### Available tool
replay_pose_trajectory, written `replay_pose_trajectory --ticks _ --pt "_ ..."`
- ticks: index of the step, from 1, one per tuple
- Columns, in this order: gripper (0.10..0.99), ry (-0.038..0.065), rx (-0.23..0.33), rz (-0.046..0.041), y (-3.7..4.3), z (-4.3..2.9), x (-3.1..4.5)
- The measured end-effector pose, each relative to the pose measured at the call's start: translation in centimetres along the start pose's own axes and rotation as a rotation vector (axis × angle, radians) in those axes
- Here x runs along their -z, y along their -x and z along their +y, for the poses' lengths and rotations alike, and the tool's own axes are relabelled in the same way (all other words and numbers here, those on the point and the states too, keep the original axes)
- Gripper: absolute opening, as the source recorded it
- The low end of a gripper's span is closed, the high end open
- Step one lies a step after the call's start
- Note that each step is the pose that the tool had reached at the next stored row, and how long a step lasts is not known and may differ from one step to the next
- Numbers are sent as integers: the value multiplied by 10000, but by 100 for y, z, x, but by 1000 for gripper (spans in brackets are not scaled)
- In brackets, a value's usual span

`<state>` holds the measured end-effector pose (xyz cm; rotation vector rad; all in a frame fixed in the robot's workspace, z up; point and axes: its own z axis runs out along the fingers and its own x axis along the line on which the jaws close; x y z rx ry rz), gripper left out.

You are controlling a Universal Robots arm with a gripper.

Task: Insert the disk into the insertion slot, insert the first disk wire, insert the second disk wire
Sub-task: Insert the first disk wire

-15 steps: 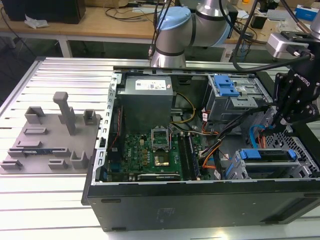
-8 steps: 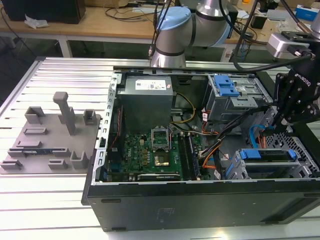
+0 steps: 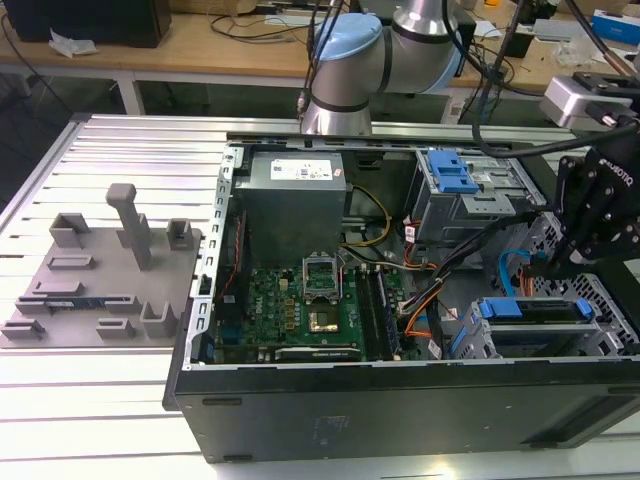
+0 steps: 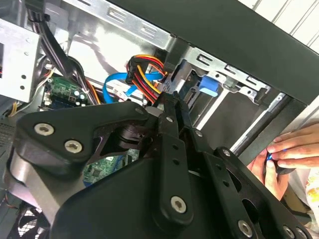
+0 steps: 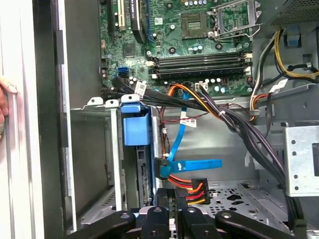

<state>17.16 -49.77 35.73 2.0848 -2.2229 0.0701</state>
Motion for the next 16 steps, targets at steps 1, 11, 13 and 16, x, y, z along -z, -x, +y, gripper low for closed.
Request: replay_pose_trajectory --ticks 1,11,13,16 --pt "165 1 0 -5 -20 -1 -2" --pt "165 12 7 -196 -96 -6 -14" --pt "165 12 7 -197 -104 -7 -15" --pt "165 13 7 -196 -124 -8 -17"
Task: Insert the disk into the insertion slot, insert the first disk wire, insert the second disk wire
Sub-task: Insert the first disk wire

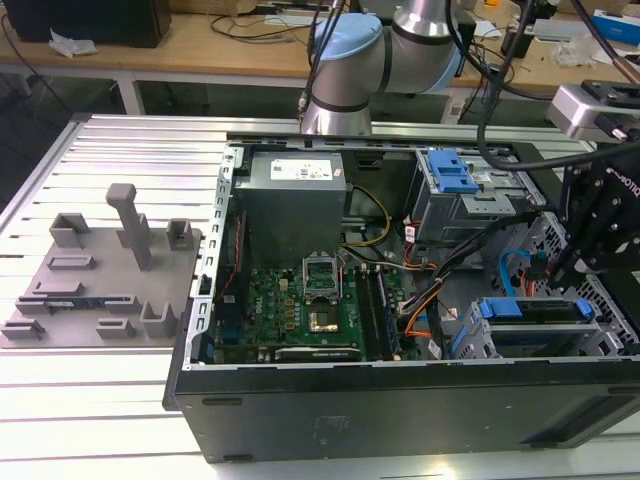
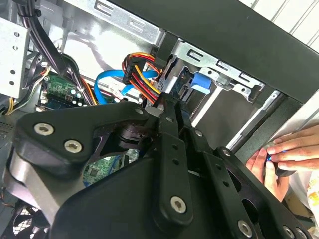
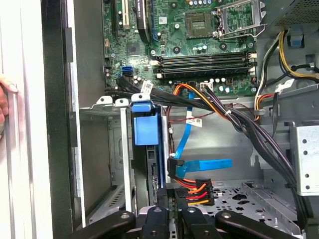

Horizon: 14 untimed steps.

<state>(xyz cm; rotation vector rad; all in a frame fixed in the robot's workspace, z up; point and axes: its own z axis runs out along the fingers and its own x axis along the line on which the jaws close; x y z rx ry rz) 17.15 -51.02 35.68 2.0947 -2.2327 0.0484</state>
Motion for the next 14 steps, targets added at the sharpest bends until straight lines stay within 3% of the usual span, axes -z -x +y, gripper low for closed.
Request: replay_pose_trajectory --ticks 14 --pt "165 2 -31 -2 -74 -11 -20"
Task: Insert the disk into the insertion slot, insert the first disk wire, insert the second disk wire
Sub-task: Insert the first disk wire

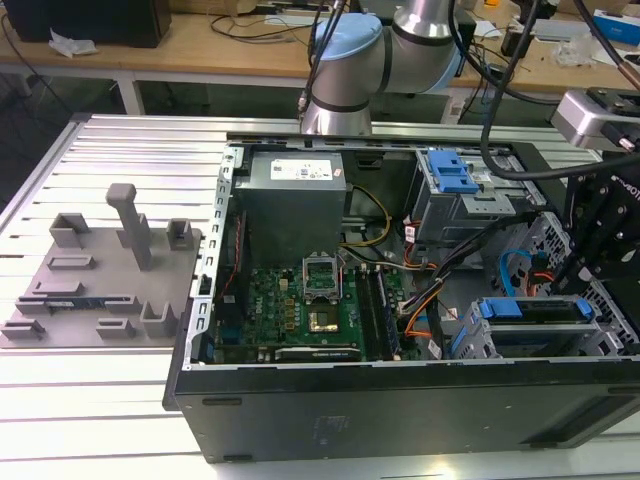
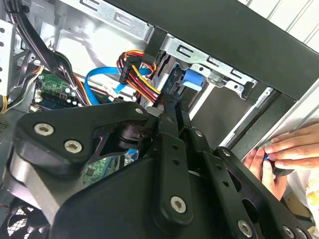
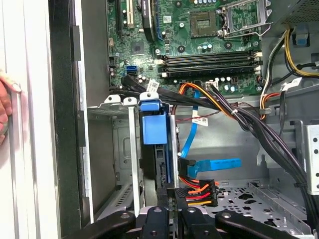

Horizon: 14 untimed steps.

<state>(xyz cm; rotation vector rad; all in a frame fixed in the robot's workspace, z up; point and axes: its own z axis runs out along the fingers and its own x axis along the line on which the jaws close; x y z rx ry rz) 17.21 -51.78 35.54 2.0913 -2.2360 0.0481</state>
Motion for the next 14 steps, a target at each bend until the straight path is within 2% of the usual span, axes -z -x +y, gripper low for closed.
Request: replay_pose_trajectory --ticks 7,14 --pt "165 3 -37 3 -14 -1 -14" --pt "165 22 -307 21 -11 -2 -40"
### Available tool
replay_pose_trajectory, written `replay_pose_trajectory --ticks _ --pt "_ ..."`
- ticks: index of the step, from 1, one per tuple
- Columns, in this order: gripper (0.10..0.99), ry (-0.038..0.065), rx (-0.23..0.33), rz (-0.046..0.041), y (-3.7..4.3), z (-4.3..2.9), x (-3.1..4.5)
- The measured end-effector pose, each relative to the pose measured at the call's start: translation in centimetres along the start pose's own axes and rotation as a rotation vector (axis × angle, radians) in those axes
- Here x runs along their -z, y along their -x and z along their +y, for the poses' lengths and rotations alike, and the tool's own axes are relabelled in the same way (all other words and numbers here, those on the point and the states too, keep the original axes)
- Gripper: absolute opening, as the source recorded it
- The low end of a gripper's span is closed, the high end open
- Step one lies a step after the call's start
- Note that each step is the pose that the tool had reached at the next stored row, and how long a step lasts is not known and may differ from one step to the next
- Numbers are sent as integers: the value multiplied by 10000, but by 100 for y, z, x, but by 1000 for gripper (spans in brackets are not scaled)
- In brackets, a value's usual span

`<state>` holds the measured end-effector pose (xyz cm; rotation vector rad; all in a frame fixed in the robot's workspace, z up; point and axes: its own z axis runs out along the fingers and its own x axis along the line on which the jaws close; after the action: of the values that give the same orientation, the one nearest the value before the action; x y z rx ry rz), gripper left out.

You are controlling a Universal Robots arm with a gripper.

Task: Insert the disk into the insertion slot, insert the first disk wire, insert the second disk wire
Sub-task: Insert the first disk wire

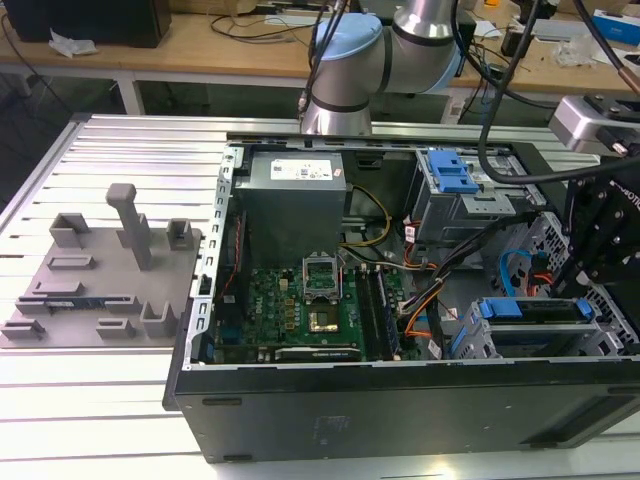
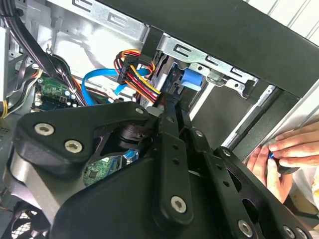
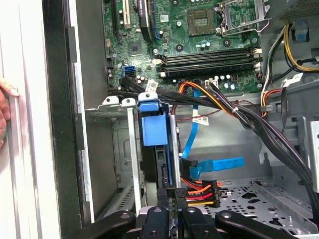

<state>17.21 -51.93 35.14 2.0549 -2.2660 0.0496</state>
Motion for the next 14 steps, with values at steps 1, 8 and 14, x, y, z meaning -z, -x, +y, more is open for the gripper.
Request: replay_pose_trajectory --ticks 1,8,14 --pt "165 0 -2 14 0 0 -2" --pt "165 -25 204 95 28 0 1" --pt "165 -87 245 -30 29 1 -8"
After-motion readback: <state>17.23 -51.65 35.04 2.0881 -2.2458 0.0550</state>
